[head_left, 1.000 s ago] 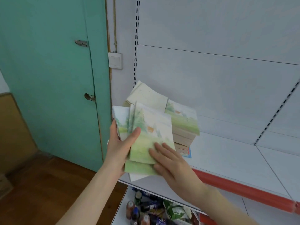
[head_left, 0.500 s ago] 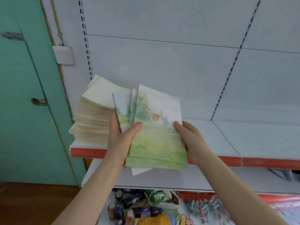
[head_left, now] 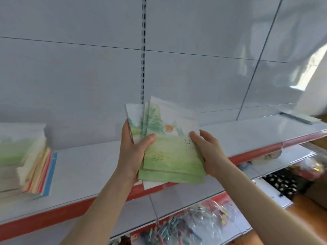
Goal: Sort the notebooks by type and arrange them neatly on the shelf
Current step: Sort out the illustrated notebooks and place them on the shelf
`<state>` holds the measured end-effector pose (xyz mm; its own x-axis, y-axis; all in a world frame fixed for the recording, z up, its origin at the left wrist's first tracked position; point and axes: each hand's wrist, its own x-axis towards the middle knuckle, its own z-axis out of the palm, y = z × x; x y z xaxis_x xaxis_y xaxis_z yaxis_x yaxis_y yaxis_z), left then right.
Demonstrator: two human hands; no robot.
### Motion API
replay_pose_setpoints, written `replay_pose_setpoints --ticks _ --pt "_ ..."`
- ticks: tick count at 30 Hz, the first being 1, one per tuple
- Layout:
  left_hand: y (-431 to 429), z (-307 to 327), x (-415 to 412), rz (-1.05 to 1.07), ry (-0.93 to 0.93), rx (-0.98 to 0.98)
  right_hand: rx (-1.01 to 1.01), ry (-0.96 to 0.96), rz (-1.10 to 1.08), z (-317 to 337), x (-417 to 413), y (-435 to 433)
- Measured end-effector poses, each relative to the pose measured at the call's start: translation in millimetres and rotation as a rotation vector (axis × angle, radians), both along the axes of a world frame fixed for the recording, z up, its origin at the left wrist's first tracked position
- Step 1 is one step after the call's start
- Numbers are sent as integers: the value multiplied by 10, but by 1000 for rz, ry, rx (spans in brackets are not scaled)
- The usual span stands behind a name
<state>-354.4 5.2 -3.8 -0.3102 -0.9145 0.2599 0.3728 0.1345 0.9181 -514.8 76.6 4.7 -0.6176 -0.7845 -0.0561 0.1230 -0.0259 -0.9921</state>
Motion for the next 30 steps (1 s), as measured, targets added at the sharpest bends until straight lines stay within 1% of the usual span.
replay_pose_setpoints --ticks 3,5,8,13,18,22,27,30 --pt "59 106 -849 -97 45 31 41 36 -70 125 -820 135" --pt "70 161 -1387 -170 53 42 68 25 -121 187 -1312 243" --pt "71 196 -2168 -278 50 46 67 -50 -222 190 -2008 400" --pt "90 79 -3380 -433 21 79 61 -139 -374 53 -3033 639" --pt "94 -20 -4584 -570 40 140 25 -267 -513 -55 -4032 846" --pt "206 -5 -5557 -695 39 160 -4 -241 -583 -75 -4785 1088" --pt "512 -85 -6741 -867 -32 165 -61 -250 -721 -260 -5665 1556" --pt "701 -142 -7437 -915 -48 137 -68 -260 -761 -389 -6273 1772"
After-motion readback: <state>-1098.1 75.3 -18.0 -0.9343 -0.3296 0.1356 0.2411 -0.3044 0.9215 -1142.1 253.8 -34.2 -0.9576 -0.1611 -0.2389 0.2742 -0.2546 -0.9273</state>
